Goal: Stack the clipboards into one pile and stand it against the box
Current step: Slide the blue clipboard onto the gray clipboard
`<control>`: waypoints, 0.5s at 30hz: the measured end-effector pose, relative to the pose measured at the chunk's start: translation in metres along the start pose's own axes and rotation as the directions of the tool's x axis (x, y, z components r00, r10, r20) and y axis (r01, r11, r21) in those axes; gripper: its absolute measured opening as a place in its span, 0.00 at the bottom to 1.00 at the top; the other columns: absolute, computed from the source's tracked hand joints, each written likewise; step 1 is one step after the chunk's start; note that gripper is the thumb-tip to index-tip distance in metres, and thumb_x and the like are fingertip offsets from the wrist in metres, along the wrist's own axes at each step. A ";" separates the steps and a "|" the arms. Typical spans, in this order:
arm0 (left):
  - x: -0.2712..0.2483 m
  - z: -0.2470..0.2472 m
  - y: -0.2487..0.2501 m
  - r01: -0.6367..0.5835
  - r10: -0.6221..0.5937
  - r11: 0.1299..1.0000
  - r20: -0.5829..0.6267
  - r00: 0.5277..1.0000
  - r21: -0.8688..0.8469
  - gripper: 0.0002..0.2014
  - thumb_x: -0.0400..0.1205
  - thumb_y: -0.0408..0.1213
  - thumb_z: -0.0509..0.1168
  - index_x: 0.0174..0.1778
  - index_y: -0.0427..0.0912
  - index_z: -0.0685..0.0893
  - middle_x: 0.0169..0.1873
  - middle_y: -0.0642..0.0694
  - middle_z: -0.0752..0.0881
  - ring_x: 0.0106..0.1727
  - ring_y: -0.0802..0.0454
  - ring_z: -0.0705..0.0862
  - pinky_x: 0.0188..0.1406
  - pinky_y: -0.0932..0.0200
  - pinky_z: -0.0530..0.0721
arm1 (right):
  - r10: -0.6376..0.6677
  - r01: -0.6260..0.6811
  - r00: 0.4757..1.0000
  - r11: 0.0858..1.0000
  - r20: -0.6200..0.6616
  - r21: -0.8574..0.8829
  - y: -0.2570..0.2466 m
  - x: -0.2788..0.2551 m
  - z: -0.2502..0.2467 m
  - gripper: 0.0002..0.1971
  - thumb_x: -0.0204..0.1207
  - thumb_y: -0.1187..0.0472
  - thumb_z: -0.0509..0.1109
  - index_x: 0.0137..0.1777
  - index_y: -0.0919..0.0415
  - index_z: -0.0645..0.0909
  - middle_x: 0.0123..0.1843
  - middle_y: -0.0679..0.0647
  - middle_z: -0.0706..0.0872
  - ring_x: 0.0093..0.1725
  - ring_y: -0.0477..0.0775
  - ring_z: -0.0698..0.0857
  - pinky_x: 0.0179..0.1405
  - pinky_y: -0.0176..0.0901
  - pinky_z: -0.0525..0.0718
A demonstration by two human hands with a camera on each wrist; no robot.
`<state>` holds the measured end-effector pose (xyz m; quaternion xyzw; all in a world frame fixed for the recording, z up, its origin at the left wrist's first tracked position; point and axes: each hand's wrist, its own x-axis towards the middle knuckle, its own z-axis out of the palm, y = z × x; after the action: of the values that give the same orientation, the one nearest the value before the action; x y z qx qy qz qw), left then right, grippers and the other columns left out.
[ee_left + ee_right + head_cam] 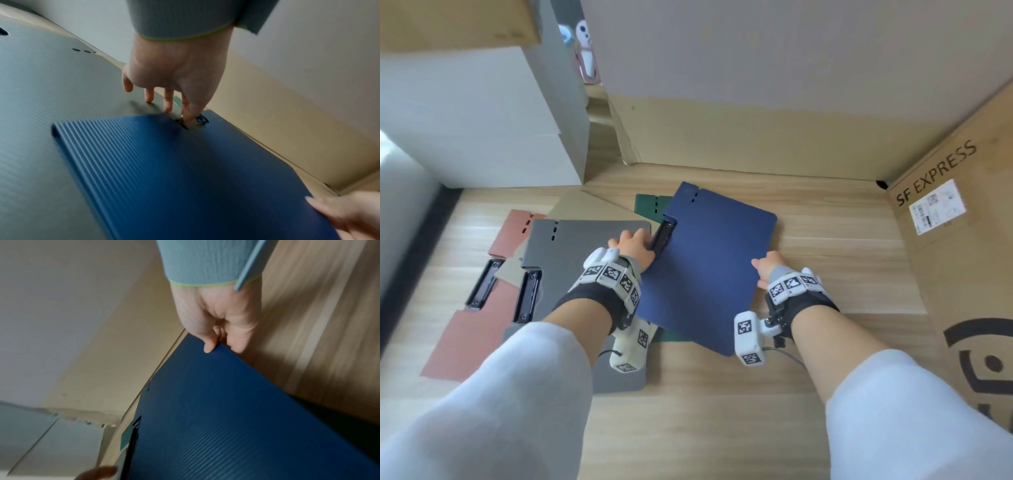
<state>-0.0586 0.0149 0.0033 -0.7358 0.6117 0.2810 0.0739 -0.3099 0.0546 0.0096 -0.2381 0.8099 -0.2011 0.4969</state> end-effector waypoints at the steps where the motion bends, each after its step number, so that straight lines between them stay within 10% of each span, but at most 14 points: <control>1: 0.001 -0.003 -0.006 0.038 -0.038 0.999 -0.030 0.999 -0.012 0.20 0.76 0.43 0.54 0.65 0.57 0.70 0.68 0.41 0.71 0.69 0.35 0.70 0.72 0.40 0.69 | 0.003 -0.003 1.000 1.000 -0.006 0.025 0.002 0.001 -0.007 0.20 0.80 0.66 0.60 0.72 0.67 0.69 0.65 0.64 0.79 0.64 0.65 0.80 0.69 0.62 0.77; 9: -0.008 -0.028 -0.083 0.432 -0.428 0.900 -0.082 0.900 0.049 0.28 0.83 0.47 0.47 0.80 0.65 0.48 0.85 0.44 0.44 0.83 0.34 0.52 0.79 0.33 0.59 | -0.016 0.015 0.994 1.000 -0.109 -0.010 0.023 0.013 -0.046 0.22 0.82 0.70 0.53 0.76 0.63 0.66 0.63 0.64 0.80 0.50 0.56 0.74 0.55 0.53 0.77; 15: -0.006 -0.026 -0.100 0.502 -0.499 0.864 -0.054 0.865 0.034 0.31 0.82 0.57 0.52 0.81 0.63 0.49 0.81 0.33 0.53 0.79 0.30 0.62 0.76 0.36 0.62 | 0.020 -0.021 0.991 1.000 -0.135 -0.006 0.042 0.018 -0.045 0.22 0.82 0.69 0.52 0.76 0.59 0.66 0.54 0.59 0.77 0.49 0.56 0.73 0.51 0.50 0.75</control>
<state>0.0437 0.0326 0.0047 -0.8732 0.4079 0.2217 0.1481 -0.3653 0.0815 -0.0078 -0.2175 0.8446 -0.2088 0.4424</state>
